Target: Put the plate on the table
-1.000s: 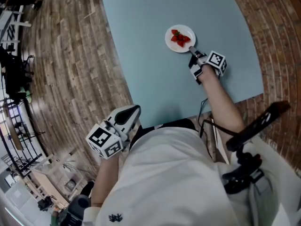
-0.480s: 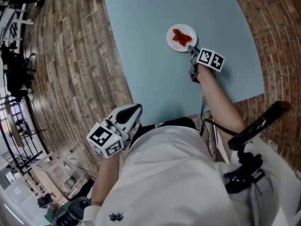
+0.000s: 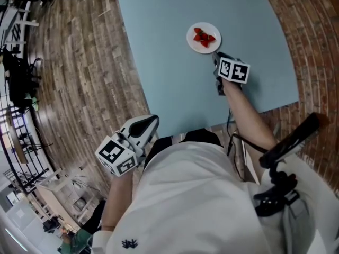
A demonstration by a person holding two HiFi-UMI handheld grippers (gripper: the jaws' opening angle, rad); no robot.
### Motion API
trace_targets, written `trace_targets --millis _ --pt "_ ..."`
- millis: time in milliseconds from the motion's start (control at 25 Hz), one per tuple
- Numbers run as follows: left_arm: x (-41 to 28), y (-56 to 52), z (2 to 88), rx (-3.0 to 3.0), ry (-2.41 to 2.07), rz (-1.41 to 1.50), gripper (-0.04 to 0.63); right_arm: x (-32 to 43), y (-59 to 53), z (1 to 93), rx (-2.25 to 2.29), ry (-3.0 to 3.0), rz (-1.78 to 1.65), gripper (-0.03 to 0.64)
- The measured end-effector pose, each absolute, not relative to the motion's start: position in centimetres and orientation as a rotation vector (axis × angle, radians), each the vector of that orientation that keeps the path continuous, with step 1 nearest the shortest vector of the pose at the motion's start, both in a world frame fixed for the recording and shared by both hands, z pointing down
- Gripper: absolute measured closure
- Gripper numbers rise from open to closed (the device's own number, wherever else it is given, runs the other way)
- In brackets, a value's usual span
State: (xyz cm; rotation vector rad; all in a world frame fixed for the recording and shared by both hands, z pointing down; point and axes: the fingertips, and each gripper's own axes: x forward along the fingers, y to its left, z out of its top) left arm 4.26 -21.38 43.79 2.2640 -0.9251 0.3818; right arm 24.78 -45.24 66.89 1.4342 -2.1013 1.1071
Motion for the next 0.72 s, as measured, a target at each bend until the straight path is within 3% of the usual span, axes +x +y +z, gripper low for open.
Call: trace_targets --millis 240,280,320,720 --pt "4.2 -20.6 42.8 2.355 -0.855 0.374 0.595 23.6 -39.5 61.9 1.335 -2.222 0.886 0.529" --pt "4.3 -20.4 42.7 2.374 -0.838 0.371 0.595 23.2 -38.0 60.9 1.302 -2.246 0.861 0.548" --pt "4.2 -20.2 42.5 2.387 -0.822 0.37 0.594 22.7 -36.6 59.9 1.265 -2.273 0.831 0.608" --pt "0.3 -13.8 43.0 2.467 -0.717 0.328 0.594 15.7 -22.0 51.9 1.091 -2.432 0.662 0.609"
